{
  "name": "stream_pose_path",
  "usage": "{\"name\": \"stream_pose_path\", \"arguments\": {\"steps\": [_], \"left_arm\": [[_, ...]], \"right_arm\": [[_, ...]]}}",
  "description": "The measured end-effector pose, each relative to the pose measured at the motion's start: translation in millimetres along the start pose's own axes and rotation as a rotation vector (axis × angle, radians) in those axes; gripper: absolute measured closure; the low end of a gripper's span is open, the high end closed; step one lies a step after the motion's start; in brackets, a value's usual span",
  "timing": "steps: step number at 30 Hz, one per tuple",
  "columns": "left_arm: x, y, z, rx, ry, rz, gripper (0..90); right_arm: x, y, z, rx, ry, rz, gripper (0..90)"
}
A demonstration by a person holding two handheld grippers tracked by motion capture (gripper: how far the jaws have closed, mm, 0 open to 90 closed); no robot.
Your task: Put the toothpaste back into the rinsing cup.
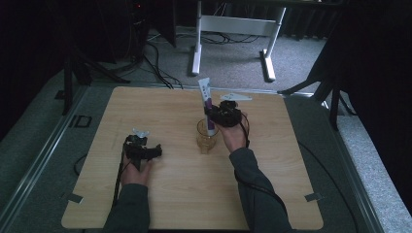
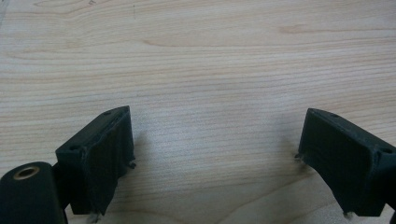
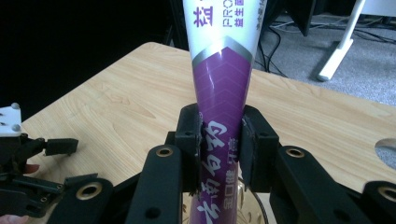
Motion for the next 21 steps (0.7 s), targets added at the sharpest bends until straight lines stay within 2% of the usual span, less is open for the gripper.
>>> {"name": "stream_pose_path", "arguments": {"steps": [4, 12, 21], "left_arm": [[0.0, 0.0, 0.0, 0.000, 0.000, 0.000, 10.3], [0.0, 0.0, 0.0, 0.000, 0.000, 0.000, 10.3], [0.0, 0.0, 0.0, 0.000, 0.000, 0.000, 10.3]], "right_arm": [[0.8, -1.6, 3.7, -0.009, -0.001, 0.000, 71.3], [-0.2, -4.7, 15.0, -0.034, 0.029, 0.005, 71.2], [-0.4, -7.4, 21.6, -0.047, 0.030, -0.001, 70.7]]}}
Point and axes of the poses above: each handheld gripper's, and its own axes: y roughly backward along the jaws, z roughly out of its underside, x roughly to its right, the point moved 5 cm from there along -y, roughly forward along the jaws, and after that the axes turned 10 degrees about z, right-handed, at the moved point
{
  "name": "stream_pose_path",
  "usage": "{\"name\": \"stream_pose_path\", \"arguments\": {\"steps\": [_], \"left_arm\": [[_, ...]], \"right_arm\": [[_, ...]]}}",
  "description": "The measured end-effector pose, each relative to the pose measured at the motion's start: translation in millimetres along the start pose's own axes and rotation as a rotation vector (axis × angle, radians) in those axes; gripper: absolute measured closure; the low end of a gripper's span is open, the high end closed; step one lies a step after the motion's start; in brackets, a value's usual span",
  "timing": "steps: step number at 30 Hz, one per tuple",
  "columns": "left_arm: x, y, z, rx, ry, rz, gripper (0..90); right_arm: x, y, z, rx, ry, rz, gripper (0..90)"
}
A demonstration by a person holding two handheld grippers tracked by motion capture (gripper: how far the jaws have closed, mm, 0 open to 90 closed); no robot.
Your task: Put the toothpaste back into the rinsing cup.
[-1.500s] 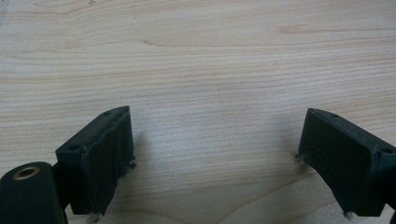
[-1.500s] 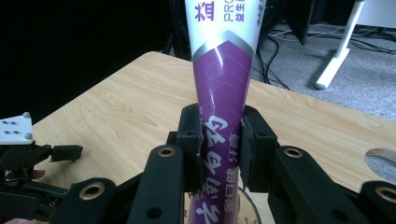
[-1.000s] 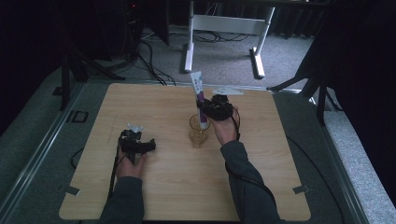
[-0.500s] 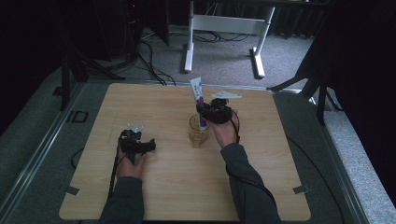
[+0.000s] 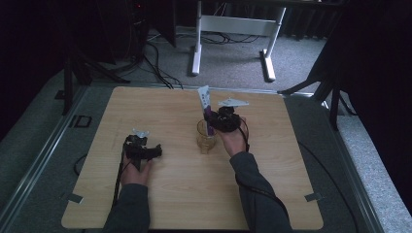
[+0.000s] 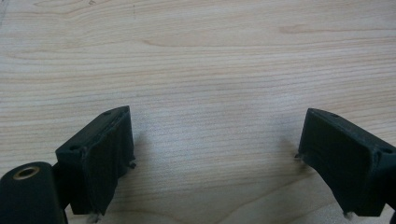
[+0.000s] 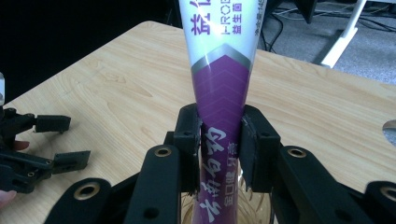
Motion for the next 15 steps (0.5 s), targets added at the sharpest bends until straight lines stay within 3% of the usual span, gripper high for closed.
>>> {"name": "stream_pose_path", "arguments": {"steps": [4, 7, 10, 15], "left_arm": [[-0.1, 0.1, 0.1, -0.002, -0.001, 0.000, 10.3], [0.0, 0.0, 0.0, 0.000, 0.000, 0.000, 10.3], [0.1, 0.0, 0.0, -0.001, -0.002, 0.000, 10.3], [0.1, 0.0, 0.0, 0.000, -0.002, 0.000, 10.4]], "right_arm": [[1.0, -6.2, 12.0, -0.035, 0.007, 0.005, 70.3], [0.5, -8.7, 18.2, -0.049, 0.042, 0.031, 67.9], [-1.1, -8.5, 23.0, -0.037, 0.067, 0.027, 63.1], [2.7, -3.6, 24.5, -0.012, 0.054, 0.009, 53.0]]}}
Point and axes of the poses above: each handheld gripper's, and its own axes: y roughly backward along the jaws, z roughly out of its underside, x roughly to its right, the point moved 5 cm from there along -y, roughly forward along the jaws, and after that the axes turned 10 degrees about z, right-handed, at the moved point
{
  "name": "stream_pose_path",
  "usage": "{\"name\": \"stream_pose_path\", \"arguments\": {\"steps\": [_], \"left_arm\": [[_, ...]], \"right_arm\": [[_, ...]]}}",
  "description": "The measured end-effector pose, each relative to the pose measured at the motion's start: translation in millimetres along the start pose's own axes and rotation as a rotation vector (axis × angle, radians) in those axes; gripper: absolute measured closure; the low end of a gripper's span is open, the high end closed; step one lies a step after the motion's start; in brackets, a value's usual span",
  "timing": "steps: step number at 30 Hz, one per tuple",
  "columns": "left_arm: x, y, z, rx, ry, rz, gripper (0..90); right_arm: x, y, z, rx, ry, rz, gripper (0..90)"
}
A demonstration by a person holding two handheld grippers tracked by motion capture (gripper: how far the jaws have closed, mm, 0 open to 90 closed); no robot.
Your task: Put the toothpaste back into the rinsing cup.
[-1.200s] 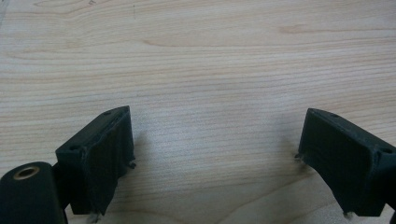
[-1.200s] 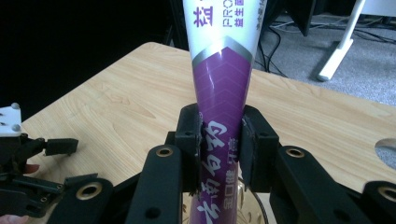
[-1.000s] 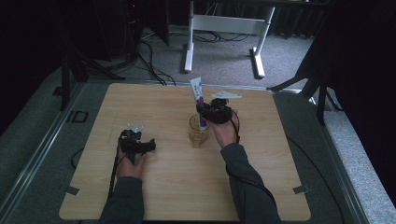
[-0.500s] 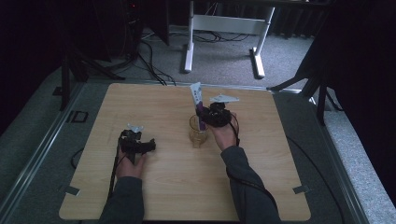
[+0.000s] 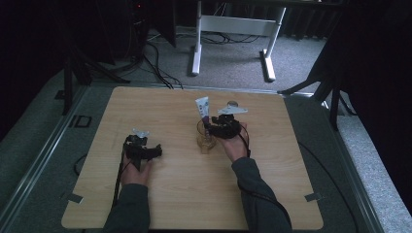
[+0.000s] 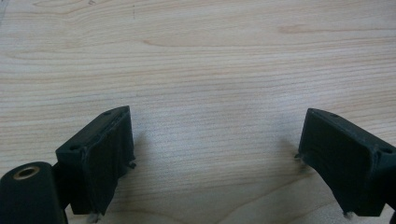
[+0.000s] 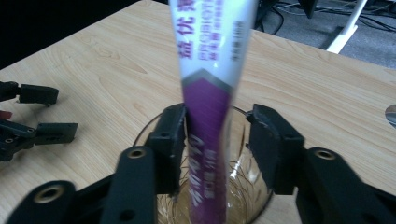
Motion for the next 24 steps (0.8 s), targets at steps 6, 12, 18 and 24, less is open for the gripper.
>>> {"name": "stream_pose_path", "arguments": {"steps": [6, 12, 18, 24], "left_arm": [[0.1, -0.1, 0.0, 0.001, 0.002, 0.001, 10.3], [0.1, -0.1, 0.0, 0.001, 0.001, 0.000, 10.4], [0.7, 0.1, 0.3, 0.001, 0.003, 0.001, 10.3], [0.7, 0.1, 0.3, 0.001, 0.003, 0.001, 10.3]], "right_arm": [[8.7, 11.0, 2.6, 0.030, -0.030, -0.016, 48.3], [28.5, 36.6, 8.1, 0.069, -0.079, -0.007, 47.5], [50.5, 64.6, 34.4, 0.028, -0.050, 0.020, 45.5], [73.9, 90.1, 82.9, -0.042, -0.080, 0.054, 44.4]]}}
Point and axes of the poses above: each handheld gripper's, and its own axes: y roughly backward along the jaws, z roughly out of its underside, x roughly to its right, the point moved 5 cm from there along -y, roughly forward along the jaws, and after that the axes turned 10 degrees about z, right-handed, at the moved point
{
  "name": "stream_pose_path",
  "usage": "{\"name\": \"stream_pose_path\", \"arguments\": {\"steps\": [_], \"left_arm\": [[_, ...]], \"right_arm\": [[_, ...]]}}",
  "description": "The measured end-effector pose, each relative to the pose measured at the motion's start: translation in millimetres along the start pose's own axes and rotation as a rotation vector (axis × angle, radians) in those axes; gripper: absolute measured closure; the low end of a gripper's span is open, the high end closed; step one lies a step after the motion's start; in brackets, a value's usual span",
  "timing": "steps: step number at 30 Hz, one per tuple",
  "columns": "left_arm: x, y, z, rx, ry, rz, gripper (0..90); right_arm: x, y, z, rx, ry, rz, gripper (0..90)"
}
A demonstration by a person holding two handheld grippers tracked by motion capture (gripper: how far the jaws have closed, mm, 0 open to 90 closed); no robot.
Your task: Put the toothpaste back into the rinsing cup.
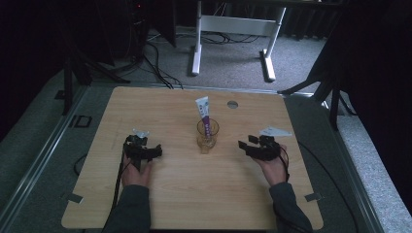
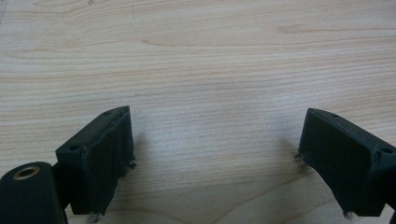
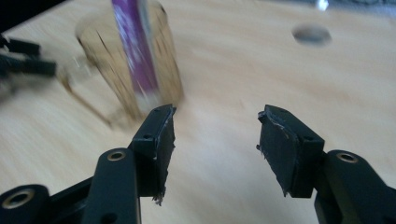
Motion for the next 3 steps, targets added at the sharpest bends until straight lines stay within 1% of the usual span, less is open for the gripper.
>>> {"name": "stream_pose_path", "arguments": {"steps": [2, 3], "left_arm": [[0.0, 0.0, 0.0, 0.000, 0.000, 0.000, 10.3], [0.0, 0.0, 0.0, 0.000, 0.000, 0.000, 10.3]], "right_arm": [[8.0, 7.1, 13.3, -0.007, -0.029, 0.017, 44.3], [13.8, 12.6, 23.9, -0.004, -0.064, 0.025, 44.3]]}}
Point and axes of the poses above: each handheld gripper's, and its own axes: y roughly backward along the jaws, z roughly out of its underside, x roughly to its right, the point moved 5 cm from there along -y, roughly forward along the jaws, and after that the axes turned 10 degrees about z, right-handed, at the moved point
